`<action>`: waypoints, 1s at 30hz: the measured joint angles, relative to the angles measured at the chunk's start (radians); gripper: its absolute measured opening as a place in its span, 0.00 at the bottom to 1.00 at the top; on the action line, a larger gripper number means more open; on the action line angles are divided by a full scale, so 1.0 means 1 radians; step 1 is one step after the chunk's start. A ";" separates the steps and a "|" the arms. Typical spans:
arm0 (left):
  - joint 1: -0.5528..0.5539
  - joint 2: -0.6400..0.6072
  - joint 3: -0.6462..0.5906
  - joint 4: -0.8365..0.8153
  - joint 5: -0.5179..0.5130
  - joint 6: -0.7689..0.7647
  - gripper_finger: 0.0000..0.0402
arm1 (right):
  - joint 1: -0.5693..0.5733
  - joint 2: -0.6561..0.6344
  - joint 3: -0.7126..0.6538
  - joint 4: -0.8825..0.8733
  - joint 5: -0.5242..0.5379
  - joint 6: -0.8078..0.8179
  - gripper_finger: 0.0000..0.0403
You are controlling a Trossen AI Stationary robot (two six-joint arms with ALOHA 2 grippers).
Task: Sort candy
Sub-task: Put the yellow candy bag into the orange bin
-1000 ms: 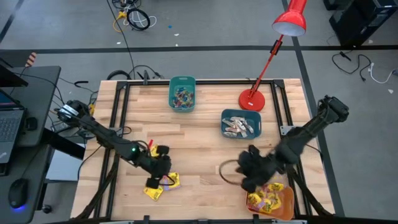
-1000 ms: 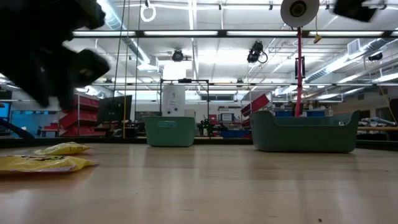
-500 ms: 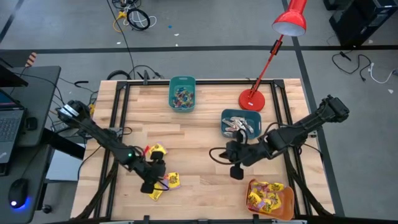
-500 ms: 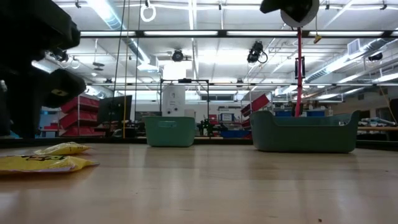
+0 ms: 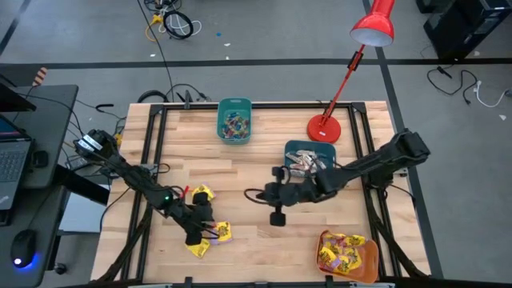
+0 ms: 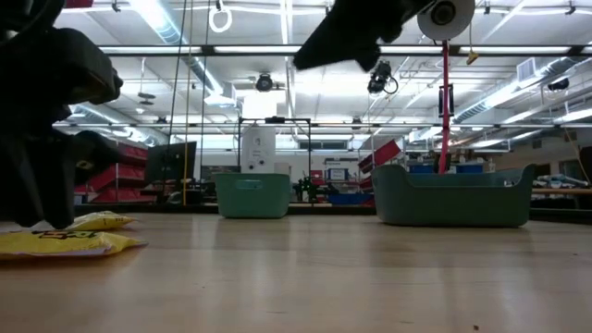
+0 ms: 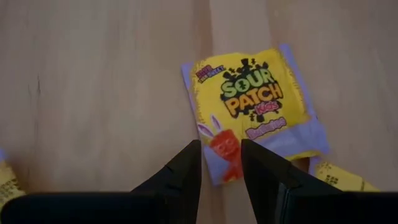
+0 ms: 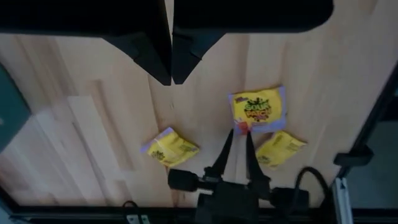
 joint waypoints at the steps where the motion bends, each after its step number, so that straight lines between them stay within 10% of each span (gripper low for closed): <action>1: -0.001 0.000 -0.005 0.008 0.001 -0.012 0.29 | -0.011 0.015 0.000 0.014 -0.016 -0.004 0.00; 20: 0.030 -0.001 -0.033 -0.014 -0.033 -0.003 0.28 | -0.038 0.238 0.000 0.315 -0.258 -0.027 0.00; 30: 0.021 -0.028 0.058 -0.008 0.094 0.260 0.09 | -0.058 0.242 0.000 0.323 -0.258 -0.030 0.00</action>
